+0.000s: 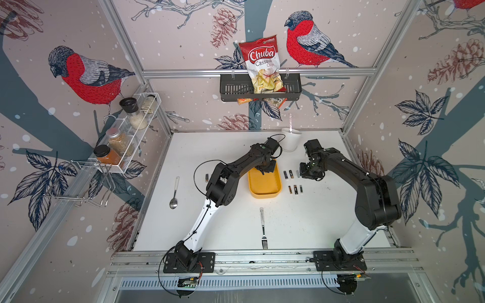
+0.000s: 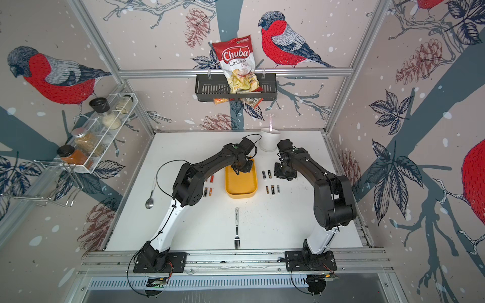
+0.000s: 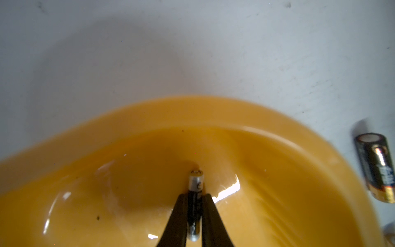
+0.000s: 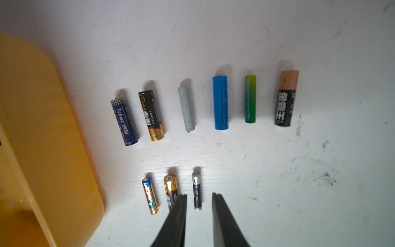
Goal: Take the batteries out of the storage box
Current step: Pick up the battery from the storage box.
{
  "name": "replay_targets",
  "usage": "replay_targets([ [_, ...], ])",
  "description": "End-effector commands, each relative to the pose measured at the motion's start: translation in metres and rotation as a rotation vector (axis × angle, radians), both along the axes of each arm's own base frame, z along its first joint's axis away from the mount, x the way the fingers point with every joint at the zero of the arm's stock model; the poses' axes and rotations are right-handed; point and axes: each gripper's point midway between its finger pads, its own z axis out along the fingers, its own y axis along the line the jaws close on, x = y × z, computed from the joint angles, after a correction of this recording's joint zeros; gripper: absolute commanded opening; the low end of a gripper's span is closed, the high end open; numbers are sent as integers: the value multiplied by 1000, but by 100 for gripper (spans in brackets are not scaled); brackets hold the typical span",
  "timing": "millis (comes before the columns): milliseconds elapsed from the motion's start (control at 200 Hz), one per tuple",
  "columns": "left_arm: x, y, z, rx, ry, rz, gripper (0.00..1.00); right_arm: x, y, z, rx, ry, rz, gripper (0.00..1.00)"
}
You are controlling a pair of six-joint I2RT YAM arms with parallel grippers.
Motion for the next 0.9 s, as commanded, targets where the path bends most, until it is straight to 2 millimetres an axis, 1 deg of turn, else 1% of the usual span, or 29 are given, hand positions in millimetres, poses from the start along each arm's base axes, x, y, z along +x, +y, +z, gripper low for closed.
replay_targets([
  [0,-7,1,-1,-7,38,1,16,0,1,2,6,-6,10,28],
  [170,-8,0,7,-23,32,3,16,0,0,3,6,-8,8,28],
  [335,-7,2,21,-75,30,22,16,2,1,5,9,-12,7,28],
  [445,-9,5,34,-115,19,36,16,4,3,5,15,-13,10,28],
  [620,-12,21,54,-147,3,70,16,8,8,6,24,-18,15,28],
  [896,-24,53,87,-224,-16,130,16,16,26,7,34,-25,45,28],
])
